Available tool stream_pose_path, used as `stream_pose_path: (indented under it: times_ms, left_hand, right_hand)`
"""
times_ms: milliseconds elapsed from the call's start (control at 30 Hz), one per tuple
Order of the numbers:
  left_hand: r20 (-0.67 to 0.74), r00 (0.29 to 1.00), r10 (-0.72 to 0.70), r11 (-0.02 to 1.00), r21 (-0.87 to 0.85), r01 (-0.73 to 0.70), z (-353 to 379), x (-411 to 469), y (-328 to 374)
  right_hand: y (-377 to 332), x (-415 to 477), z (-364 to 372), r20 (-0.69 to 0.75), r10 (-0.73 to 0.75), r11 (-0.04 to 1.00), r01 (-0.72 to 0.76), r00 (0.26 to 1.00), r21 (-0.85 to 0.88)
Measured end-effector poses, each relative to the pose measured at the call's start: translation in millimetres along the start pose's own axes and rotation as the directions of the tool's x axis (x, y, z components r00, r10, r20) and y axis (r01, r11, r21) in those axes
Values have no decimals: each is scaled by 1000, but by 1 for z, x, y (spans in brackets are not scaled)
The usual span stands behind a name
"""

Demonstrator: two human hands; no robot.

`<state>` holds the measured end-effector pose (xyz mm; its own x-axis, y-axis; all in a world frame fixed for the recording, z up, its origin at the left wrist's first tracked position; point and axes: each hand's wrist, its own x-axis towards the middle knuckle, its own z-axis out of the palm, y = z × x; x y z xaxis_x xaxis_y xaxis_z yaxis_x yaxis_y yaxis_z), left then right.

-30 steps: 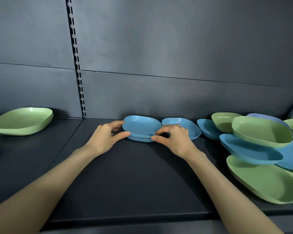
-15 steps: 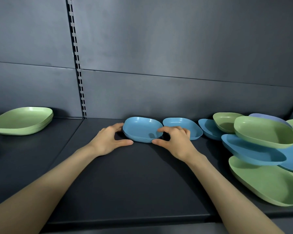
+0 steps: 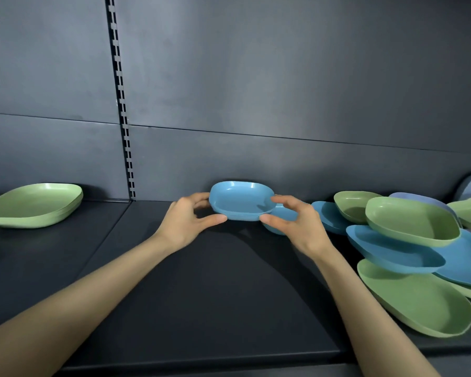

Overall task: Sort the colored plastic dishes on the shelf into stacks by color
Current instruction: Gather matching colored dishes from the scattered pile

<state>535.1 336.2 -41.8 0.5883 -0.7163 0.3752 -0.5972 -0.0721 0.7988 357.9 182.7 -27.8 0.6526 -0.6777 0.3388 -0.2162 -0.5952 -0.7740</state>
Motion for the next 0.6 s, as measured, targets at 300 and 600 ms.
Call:
stream_pose_path:
  times_ms: [300, 600]
  left_hand:
    - [73, 997, -1, 999, -33, 4, 45, 22, 5]
    - [80, 996, 24, 998, -52, -20, 56, 23, 2]
  right_hand:
    - [20, 7, -28, -21, 125, 991, -126, 992, -45]
    - [29, 9, -30, -47, 138, 989, -140, 989, -52]
